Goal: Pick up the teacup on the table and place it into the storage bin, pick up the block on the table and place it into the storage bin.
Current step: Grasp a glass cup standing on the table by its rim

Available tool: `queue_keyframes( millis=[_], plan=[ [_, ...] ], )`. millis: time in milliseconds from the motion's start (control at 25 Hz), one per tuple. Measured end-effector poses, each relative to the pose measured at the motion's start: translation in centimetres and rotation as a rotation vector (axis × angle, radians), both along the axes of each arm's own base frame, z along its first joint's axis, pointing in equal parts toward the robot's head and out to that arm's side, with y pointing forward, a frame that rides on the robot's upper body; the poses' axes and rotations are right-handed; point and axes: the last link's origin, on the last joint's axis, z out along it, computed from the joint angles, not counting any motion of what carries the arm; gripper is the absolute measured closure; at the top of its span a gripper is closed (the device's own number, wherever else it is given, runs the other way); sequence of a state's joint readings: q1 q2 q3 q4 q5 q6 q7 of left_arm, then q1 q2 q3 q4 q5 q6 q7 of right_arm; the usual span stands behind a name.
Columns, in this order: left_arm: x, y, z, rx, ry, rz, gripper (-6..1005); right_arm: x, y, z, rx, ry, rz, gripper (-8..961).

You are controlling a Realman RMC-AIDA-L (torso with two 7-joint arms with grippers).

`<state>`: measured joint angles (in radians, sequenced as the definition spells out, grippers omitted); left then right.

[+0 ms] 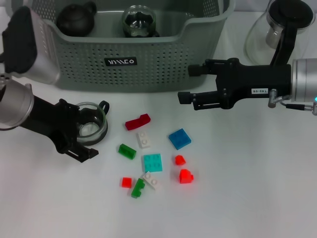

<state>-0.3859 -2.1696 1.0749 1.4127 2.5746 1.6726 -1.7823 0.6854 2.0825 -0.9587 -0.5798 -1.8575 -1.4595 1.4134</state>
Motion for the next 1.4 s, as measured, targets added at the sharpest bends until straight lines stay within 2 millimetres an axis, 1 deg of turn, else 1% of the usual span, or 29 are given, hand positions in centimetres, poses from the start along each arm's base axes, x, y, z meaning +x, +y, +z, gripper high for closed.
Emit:
queue_keyframes(
  millis=[200,360,680,1000,1400],
  plan=[
    [-0.1,0.4,-0.4,0.001,0.058,-0.002,192,0.0,0.1,0.0,0.008,-0.002,0.000,85],
    [0.2,0.5,-0.6,-0.002,0.073,-0.007,198,0.1,0.2,0.0,0.014,-0.005,-0.002,85],
    [0.9,1.0,-1.8,-0.011,0.161,-0.012,211,0.2,0.1,-0.3,0.009,-0.010,-0.008,84],
    [1.6,0.9,-2.9,-0.043,0.185,-0.043,224,0.4,-0.1,-0.4,0.007,-0.012,-0.011,84],
    [2.0,0.9,-3.7,-0.059,0.206,-0.058,240,0.7,-0.2,-0.3,0.013,-0.011,-0.019,85]
  ],
)
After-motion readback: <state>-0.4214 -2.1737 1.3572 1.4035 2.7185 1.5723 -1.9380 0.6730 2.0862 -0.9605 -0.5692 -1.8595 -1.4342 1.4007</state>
